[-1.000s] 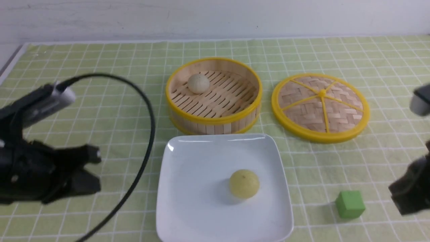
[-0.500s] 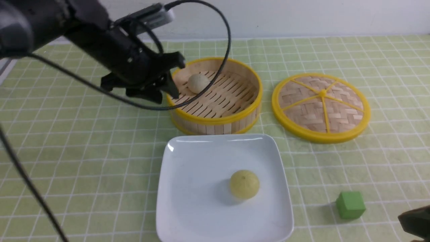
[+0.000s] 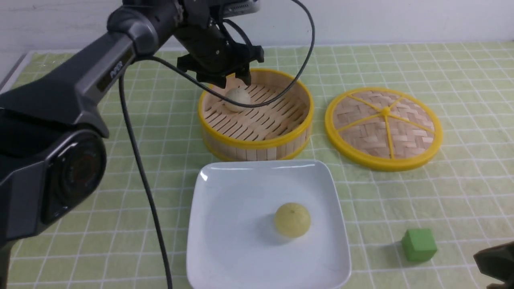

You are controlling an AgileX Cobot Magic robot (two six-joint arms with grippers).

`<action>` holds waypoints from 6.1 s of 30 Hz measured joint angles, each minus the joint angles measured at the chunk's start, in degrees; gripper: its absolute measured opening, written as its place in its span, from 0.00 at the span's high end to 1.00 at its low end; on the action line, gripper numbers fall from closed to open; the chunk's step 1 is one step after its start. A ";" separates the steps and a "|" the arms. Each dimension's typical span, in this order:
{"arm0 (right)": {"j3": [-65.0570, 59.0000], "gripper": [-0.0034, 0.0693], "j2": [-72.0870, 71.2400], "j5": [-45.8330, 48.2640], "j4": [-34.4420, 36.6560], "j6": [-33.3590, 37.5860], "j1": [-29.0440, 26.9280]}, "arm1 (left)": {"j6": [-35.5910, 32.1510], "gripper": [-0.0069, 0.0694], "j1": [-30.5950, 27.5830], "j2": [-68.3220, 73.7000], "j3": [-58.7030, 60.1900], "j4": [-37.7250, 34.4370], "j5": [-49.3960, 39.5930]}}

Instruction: Put the steamed buns into the plate on the green tablecloth.

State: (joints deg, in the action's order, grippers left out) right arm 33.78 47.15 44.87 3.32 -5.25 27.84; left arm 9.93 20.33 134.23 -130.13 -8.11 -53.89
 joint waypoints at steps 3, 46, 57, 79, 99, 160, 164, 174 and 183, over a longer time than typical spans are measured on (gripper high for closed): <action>0.00 0.95 0.00 -0.47 0.00 0.00 0.00 | 0.06 0.33 0.00 1.98 -0.36 0.88 1.75; -1.72 0.89 0.05 -2.40 0.00 0.06 0.00 | 4.01 0.83 10.44 -36.72 56.86 2.20 -4.43; 0.30 0.88 -4.48 1.95 0.19 0.00 0.00 | 6.48 0.40 14.00 -33.13 61.25 2.01 10.98; -8.03 0.97 -47.76 -0.24 -9.27 -10.13 0.00 | 7.45 0.60 14.00 -44.87 61.25 5.27 10.61; -12.36 0.96 -47.91 -9.05 4.45 8.11 0.00 | 3.47 0.91 14.00 -44.87 61.25 5.38 11.00; -34.72 0.89 -47.95 -21.64 0.10 8.34 -30.71 | 10.79 0.88 14.07 -97.68 88.10 17.14 6.25; -34.72 0.88 -47.95 -21.64 0.10 8.34 -30.71 | 15.47 0.88 14.07 -105.60 101.91 17.14 24.63; -34.72 0.87 -47.95 -21.64 0.10 8.34 -30.71 | 17.93 0.88 14.07 -110.56 117.02 18.48 51.02; -34.72 0.84 -47.95 -21.64 0.10 8.44 -30.71 | 17.95 0.86 14.07 -110.56 117.70 18.97 46.29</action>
State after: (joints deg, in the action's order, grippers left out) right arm -0.94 -0.80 23.23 3.42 3.19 -2.87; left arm 27.88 34.40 23.66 -12.43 10.86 -7.60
